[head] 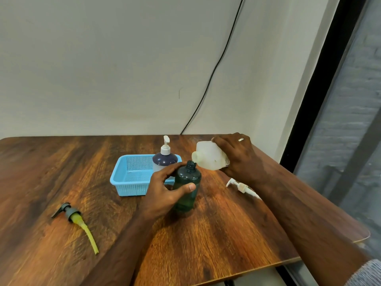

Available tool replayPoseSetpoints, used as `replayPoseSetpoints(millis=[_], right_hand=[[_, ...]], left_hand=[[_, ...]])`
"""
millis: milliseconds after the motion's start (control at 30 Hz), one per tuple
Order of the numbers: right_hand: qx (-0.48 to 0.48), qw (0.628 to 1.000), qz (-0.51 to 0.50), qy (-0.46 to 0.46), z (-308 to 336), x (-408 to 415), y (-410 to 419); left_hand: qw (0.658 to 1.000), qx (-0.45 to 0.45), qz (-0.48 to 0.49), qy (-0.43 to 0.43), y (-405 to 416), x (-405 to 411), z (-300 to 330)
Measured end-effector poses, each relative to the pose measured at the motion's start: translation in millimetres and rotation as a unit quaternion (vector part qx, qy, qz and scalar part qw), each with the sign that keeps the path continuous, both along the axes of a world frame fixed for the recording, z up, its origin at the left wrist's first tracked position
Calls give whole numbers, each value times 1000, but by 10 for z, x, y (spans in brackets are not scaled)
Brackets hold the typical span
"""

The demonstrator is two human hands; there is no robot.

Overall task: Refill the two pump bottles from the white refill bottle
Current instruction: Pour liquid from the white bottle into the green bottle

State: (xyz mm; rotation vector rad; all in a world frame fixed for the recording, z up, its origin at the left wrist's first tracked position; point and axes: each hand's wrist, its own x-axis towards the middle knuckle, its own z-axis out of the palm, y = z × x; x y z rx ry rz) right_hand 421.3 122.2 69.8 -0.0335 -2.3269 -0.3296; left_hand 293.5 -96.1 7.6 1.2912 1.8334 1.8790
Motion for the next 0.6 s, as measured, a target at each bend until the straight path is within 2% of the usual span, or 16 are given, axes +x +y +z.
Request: replayPoseSetpoints(millis=[600], right_hand=[[-3, 1000, -4, -6, 13, -1, -26]], left_hand=[[1000, -4, 1, -8, 11, -33, -28]])
